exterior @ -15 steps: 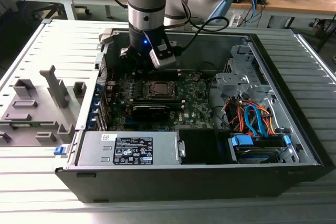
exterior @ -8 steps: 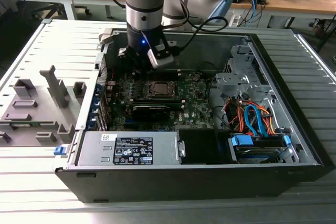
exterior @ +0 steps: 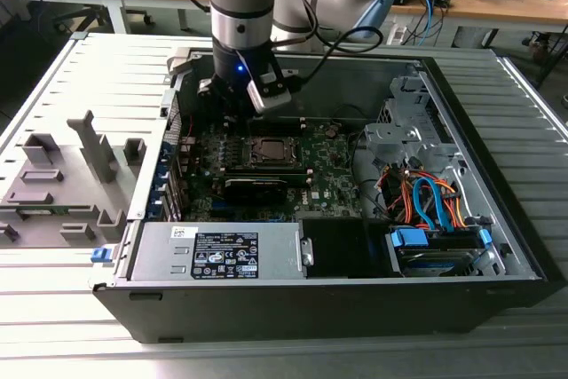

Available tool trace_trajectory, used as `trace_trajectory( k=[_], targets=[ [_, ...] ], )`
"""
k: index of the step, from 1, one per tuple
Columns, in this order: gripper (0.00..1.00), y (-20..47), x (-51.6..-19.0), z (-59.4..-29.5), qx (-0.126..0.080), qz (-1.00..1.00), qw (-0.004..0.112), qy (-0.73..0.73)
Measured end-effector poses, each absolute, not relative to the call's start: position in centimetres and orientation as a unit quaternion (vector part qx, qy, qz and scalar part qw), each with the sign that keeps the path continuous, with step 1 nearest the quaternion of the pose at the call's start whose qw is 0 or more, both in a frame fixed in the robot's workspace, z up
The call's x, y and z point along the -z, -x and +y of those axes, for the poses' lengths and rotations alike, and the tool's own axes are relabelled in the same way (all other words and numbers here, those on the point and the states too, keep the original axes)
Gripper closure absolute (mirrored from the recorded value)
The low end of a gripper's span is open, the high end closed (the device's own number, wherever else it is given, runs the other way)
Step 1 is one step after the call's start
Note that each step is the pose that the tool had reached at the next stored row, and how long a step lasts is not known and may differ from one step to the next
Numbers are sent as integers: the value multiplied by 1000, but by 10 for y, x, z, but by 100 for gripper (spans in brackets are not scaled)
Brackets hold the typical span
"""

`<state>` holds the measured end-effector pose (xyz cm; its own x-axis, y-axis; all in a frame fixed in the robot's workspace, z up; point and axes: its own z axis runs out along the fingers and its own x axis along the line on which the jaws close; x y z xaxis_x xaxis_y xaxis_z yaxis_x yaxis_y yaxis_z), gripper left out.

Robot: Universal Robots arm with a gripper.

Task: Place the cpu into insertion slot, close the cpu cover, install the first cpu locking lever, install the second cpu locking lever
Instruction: 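Install the first cpu locking lever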

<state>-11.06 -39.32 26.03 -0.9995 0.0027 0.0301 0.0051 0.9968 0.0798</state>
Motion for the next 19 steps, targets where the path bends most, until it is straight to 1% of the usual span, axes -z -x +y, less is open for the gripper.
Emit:
trace_trajectory(
  k=[12, 19],
  targets=[
    [89, 117, -260, -371, 40, -999, 15, 2],
    [89, 118, -260, -366, 40, -999, 15, 2]
  ],
)
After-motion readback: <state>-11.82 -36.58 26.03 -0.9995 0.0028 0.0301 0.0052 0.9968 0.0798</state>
